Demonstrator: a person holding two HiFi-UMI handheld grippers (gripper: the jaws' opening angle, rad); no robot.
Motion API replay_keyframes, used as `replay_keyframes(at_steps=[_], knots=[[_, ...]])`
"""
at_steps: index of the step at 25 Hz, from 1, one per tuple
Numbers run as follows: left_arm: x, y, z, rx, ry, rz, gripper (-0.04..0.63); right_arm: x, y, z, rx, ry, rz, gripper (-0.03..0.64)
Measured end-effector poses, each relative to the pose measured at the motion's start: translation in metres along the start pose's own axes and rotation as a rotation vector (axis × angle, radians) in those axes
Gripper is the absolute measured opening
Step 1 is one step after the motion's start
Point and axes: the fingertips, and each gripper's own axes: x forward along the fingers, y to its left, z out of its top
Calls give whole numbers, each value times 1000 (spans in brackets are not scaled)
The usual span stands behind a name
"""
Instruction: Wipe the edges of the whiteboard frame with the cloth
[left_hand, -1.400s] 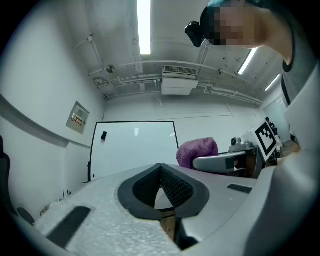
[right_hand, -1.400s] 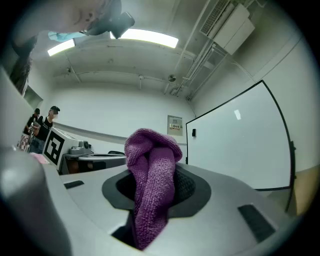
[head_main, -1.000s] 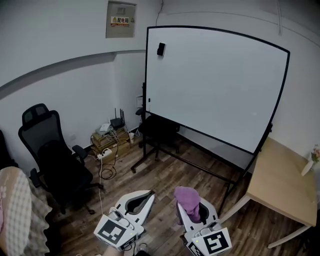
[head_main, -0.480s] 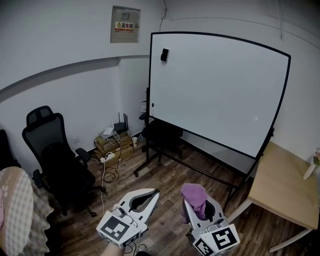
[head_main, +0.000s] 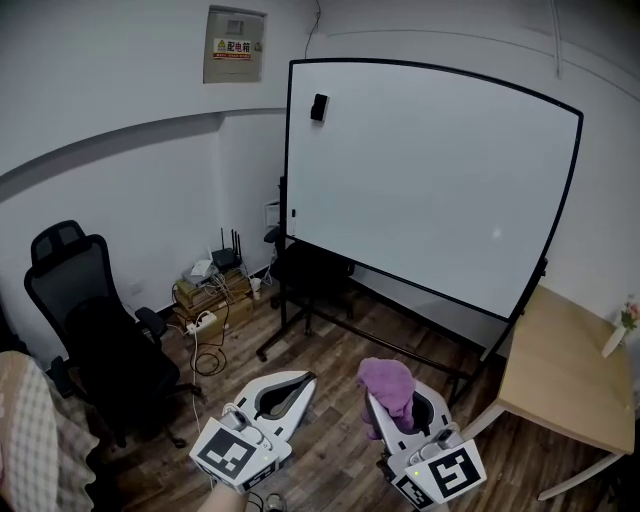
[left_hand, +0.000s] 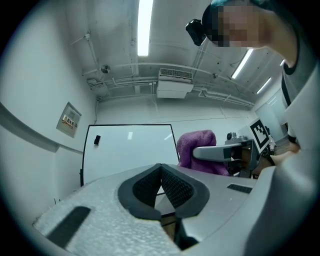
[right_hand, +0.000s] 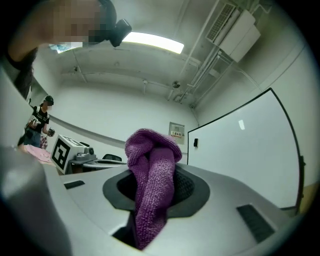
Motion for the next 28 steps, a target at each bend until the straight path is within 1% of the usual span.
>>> replay_keyframes(at_steps=[2, 4, 6, 7, 8, 10, 12, 13, 17, 20, 23, 25, 28], knots=[[6, 22, -2, -6, 0, -8, 17, 21, 0, -3, -24, 3, -13, 109], [12, 44, -2, -3, -9, -17, 17, 39, -8, -5, -56, 13, -84, 110], [19, 65, -2, 8, -14, -29, 17, 57, -17, -8, -98, 44, -162, 110], [23, 75, -2, 18, -19, -35, 17, 66, -19, -9, -109, 57, -178, 110], [27, 84, -1, 30, -27, -41, 17, 77, -21, -10, -106, 58, -179, 110], [35, 103, -1, 45, -35, -52, 17, 99, -23, -7, -77, 22, -159, 107], [44, 118, -1, 38, -22, -66, 17, 117, -29, -7, -55, 8, -163, 104], [48, 125, 0, 38, -21, -74, 17, 125, -32, -6, -64, 3, -173, 104], [56, 159, 5, 38, -24, -98, 17, 158, -35, 1, -165, -30, -204, 114], [54, 189, 5, 47, -34, -99, 17, 181, -30, 2, -181, -49, -202, 110], [54, 217, 0, 49, -48, -86, 17, 198, -31, -4, -177, -43, -234, 109], [57, 230, -4, 26, -45, -85, 17, 207, -35, -10, -151, -20, -249, 109], [65, 245, -13, 26, -60, -90, 17, 218, -44, -21, -116, -1, -244, 107]])
